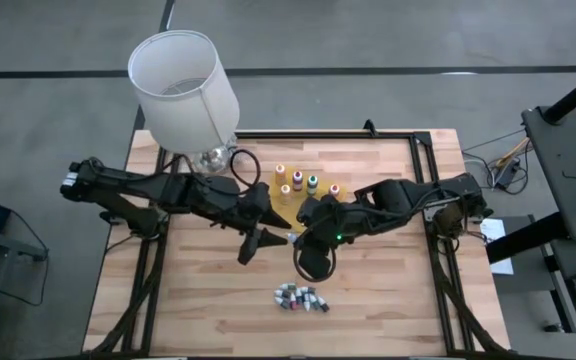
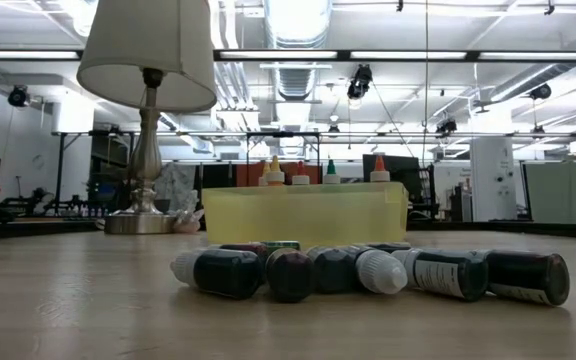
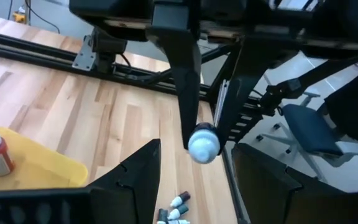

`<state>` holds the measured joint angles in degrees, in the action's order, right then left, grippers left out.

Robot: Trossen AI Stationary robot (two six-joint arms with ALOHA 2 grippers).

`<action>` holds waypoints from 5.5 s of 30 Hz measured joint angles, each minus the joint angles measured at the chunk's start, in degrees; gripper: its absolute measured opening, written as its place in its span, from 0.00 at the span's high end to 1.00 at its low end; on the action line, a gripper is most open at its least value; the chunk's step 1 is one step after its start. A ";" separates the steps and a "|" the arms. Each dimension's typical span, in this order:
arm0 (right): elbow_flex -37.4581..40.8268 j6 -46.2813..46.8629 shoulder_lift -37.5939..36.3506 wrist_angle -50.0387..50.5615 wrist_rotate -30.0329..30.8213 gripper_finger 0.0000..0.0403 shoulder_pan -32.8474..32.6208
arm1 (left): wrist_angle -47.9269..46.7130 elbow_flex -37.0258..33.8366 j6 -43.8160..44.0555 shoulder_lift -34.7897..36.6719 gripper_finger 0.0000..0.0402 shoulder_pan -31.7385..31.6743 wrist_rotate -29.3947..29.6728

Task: Pick & Place food coloring
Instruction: Put the small purple food coloring bottle into the yellow bin

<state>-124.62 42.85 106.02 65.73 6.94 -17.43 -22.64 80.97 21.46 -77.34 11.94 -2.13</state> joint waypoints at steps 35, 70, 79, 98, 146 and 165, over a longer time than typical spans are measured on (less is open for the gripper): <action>0.02 -0.98 0.09 0.02 0.13 0.85 0.98 | 1.58 0.54 0.54 -2.43 0.71 -1.25 -1.82; -1.05 -2.78 0.09 -0.28 0.05 0.67 0.98 | 0.79 0.37 -0.25 -2.34 0.89 -1.76 -4.18; -2.55 -2.59 -1.10 1.18 -0.57 0.48 1.01 | -4.83 0.31 -1.23 -2.30 0.90 -3.34 -4.15; -5.14 -1.16 -8.80 10.37 4.73 0.49 1.01 | -21.11 0.33 -5.41 -8.42 0.90 -14.47 -3.50; -5.11 -1.29 -12.20 17.64 8.24 0.49 0.98 | -33.31 21.88 -26.69 -42.86 0.90 -16.87 8.68; -5.09 -1.49 -12.20 17.59 8.24 0.49 0.98 | -31.85 20.41 -36.83 -42.84 0.90 -16.72 6.52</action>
<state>-129.71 41.36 93.82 83.33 15.18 -16.45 -54.49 101.38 -15.36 -120.18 -4.78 4.39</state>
